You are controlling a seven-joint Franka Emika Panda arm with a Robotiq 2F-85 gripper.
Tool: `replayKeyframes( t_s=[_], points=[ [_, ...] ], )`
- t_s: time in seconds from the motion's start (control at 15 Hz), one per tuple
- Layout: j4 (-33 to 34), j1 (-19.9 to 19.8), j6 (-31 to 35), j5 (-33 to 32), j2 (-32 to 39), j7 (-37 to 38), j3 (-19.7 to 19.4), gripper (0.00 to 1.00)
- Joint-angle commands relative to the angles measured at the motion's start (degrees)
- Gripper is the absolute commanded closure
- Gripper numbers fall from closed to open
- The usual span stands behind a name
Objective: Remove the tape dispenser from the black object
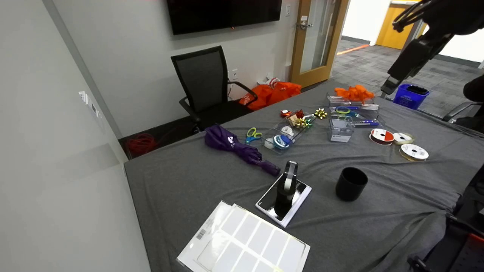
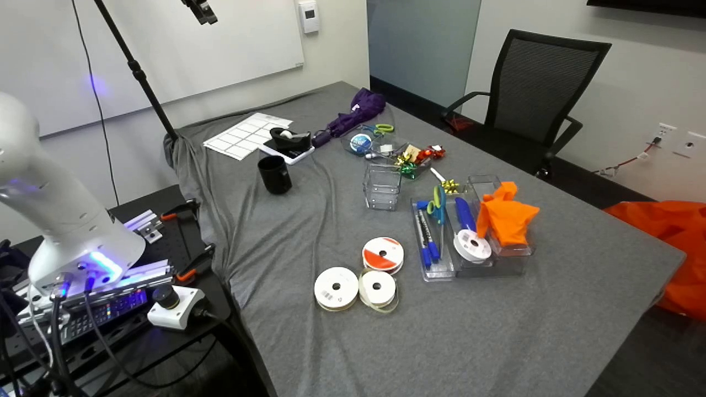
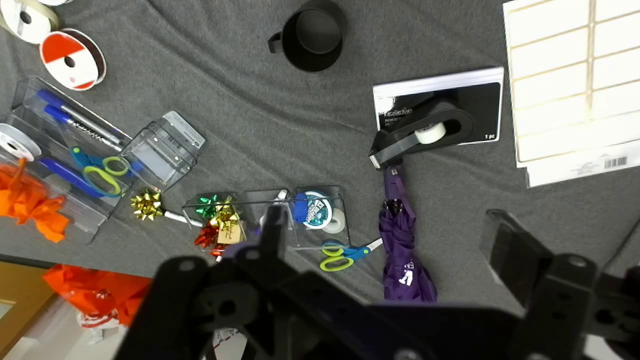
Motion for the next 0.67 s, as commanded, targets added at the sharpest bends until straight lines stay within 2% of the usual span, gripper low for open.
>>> replayKeyframes(
  t_s=[0.0, 0.2, 0.6],
  points=[
    [0.1, 1.3, -0.2, -0.7, 0.3, 0.6, -1.0, 0.00],
    [0.5, 0.9, -0.4, -0.6, 0.8, 2.0, -0.6, 0.00],
    [0.9, -1.8, 4.7, 1.0, 7.3, 17.7, -0.1, 0.00]
  ],
)
